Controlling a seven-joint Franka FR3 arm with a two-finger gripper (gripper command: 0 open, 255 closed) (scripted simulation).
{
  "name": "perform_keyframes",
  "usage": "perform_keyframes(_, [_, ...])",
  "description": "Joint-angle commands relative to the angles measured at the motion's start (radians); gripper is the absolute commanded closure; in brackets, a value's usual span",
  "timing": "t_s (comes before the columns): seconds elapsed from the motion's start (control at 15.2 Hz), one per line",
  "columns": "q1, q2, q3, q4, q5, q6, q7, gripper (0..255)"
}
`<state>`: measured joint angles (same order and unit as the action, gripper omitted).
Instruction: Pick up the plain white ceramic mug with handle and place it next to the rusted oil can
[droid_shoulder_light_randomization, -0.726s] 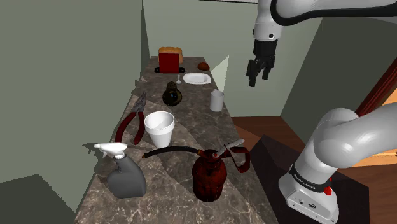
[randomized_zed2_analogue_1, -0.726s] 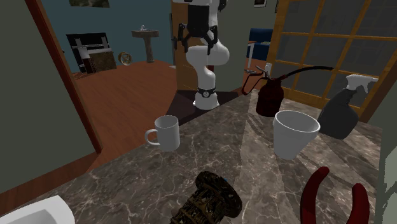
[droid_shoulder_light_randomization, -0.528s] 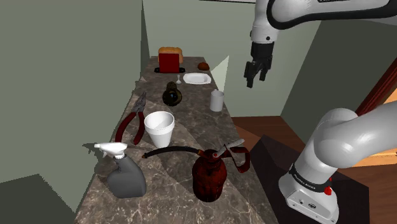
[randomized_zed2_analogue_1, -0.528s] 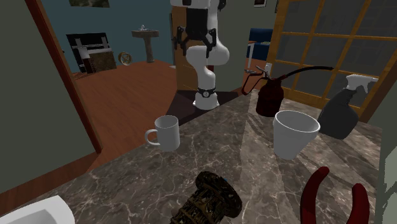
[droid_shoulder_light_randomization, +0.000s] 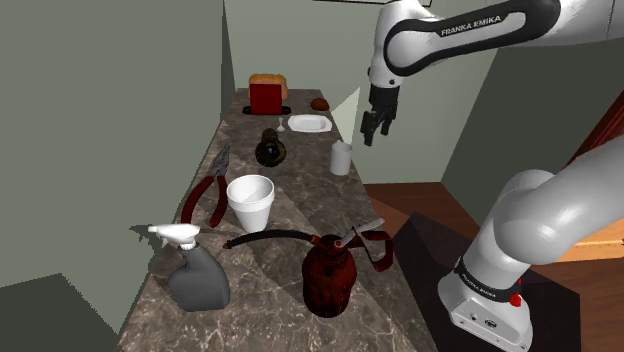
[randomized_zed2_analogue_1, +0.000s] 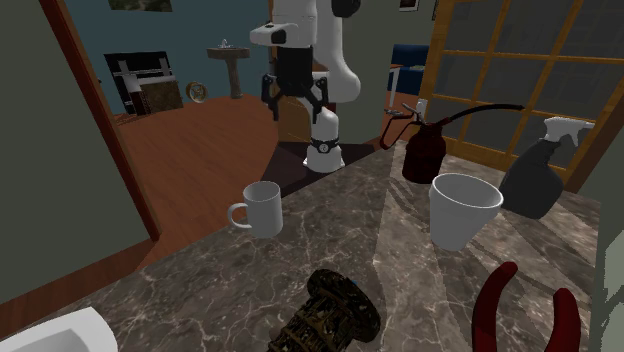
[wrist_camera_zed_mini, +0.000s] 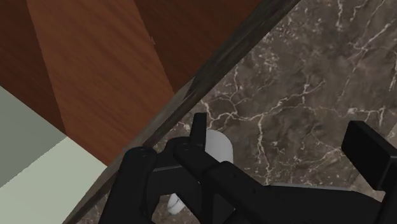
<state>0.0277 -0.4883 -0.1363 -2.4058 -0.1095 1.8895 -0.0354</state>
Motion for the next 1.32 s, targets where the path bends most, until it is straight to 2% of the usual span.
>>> perform_keyframes(0.0, [0.008, 0.07, -0.015, 0.015, 0.003, 0.071, -0.032, 0])
perform_keyframes(0.33, [0.025, 0.249, -0.05, 0.076, 0.027, 0.22, -0.122, 0])
perform_keyframes(0.73, [0.04, 0.473, -0.073, 0.195, 0.092, 0.359, -0.243, 0])
perform_keyframes(1.25, [0.037, 0.543, -0.073, 0.163, 0.112, 0.461, -0.26, 0])
